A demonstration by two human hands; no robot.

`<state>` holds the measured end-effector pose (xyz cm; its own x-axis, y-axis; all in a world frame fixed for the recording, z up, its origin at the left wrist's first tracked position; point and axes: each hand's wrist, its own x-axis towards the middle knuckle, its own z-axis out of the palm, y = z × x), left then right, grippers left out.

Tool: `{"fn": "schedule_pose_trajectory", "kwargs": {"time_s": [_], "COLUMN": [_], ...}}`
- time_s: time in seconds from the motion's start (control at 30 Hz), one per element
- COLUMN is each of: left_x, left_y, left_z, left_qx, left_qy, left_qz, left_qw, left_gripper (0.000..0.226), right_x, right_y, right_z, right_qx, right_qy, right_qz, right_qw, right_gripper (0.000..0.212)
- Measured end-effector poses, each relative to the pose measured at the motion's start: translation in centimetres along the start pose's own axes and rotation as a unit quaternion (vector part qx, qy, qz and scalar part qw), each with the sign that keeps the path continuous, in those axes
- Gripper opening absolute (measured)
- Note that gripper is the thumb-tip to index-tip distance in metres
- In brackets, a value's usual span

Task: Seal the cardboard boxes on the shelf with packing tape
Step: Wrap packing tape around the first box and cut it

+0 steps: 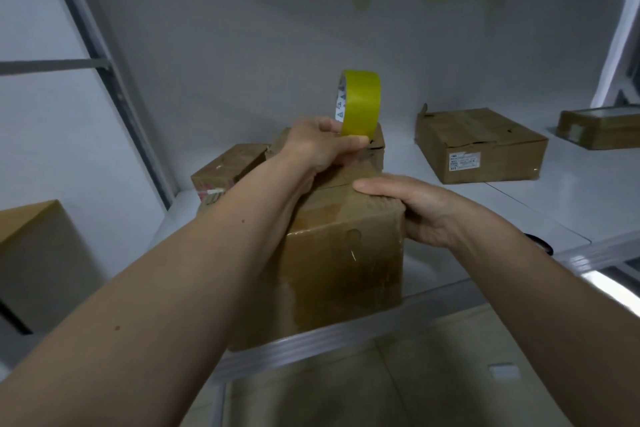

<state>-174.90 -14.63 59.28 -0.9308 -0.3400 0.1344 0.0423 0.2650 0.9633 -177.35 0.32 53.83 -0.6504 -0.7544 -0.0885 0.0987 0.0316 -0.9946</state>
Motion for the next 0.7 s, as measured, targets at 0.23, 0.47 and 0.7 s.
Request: {"fn": "schedule_pose_trajectory", "kwargs": {"time_s": [0.23, 0.47, 0.7], "left_x": [-0.9, -2.7, -2.8], "left_y": [0.4, 1.0, 0.3], "left_z": [-0.3, -0.3, -0.2], "left_qx": [0.013, 0.017, 0.035], "left_qy": [0.018, 0.010, 0.022], "left_qz": [0.071, 0.140, 0.249], "left_qw": [0.997, 0.990, 0.968], "left_gripper": [0.023, 0.017, 0.025], "right_x": [-0.1, -0.2, 0.2], "right_y": [0.1, 0.5, 0.0], "right_z": [-0.3, -0.4, -0.4], "right_qx": [0.001, 0.023, -0.032], "right_qy": [0.059, 0.039, 0.048], "right_qz": [-0.082, -0.158, -0.262], "right_qw": [0.995, 0.986, 0.963], "right_gripper": [0.069, 0.070, 0.071]}}
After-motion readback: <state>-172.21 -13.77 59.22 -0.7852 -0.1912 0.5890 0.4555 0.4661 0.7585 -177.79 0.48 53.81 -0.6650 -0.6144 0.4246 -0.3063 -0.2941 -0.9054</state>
